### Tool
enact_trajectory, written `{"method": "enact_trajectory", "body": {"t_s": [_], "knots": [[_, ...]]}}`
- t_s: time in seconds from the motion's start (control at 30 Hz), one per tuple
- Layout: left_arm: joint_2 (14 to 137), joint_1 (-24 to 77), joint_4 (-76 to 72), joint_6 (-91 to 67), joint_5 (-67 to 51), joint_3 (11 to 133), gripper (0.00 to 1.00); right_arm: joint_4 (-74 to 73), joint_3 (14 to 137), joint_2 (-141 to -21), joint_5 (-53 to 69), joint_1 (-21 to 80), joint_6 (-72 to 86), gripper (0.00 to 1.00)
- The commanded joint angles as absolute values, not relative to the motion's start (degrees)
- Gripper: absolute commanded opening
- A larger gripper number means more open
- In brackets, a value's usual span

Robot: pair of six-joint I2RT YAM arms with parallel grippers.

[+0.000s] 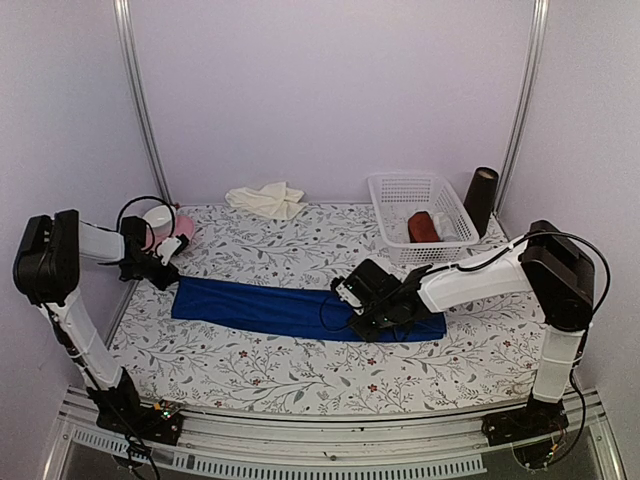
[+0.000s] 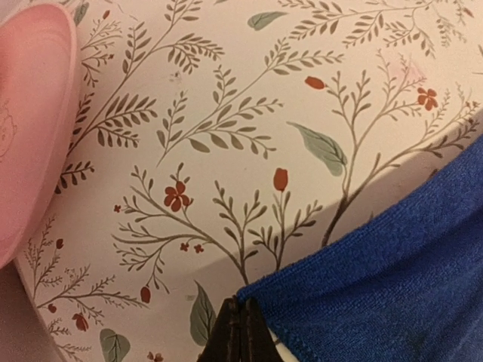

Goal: Roll the towels
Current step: Smooth out the towel at the center of the board.

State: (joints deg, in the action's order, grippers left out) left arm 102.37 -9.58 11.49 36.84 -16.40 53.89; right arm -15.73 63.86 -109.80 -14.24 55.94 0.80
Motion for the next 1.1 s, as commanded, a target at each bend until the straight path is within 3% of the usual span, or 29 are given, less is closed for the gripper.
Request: {"method": "enact_trajectory", "body": {"t_s": [0.0,0.07,0.17,0.33,0.4,0.6,0.73,1.07], "knots": [[104.65,-8.71,8.69,34.57,-9.83,56.31,0.0,-25.49,62.97,-113.41,-13.61,57.91,-1.89,0.47],[104.35,-8.7,8.5,34.54,-8.29,56.19,0.02,-25.64,63.43,-112.67,-13.47,58.07,-1.73,0.48],[101.84,-8.79,7.8,34.46,-7.21,55.29,0.16,-25.66,64.08,-109.99,-13.2,58.27,-1.76,0.5],[96.45,-8.77,7.7,33.37,-6.29,54.65,0.63,-24.06,65.09,-105.36,-10.12,58.35,-2.64,0.51],[94.27,-8.77,7.45,32.69,-5.68,53.95,0.73,-23.22,65.84,-104.55,-8.88,58.36,-3.4,0.51],[88.26,-8.37,12.76,34.17,-12.72,49.33,0.73,-21.05,68.8,-105.49,-7.1,58.44,-4.58,0.49],[87.45,-7.49,15.03,36.74,-16.7,46.28,0.71,-18.83,73.05,-108.05,-4.88,58.81,-6.63,0.42],[92.56,-2.3,7.96,35.25,-9.84,43.2,0.66,-16.3,83.66,-118.24,1.33,60.53,-10.01,0.37]]}}
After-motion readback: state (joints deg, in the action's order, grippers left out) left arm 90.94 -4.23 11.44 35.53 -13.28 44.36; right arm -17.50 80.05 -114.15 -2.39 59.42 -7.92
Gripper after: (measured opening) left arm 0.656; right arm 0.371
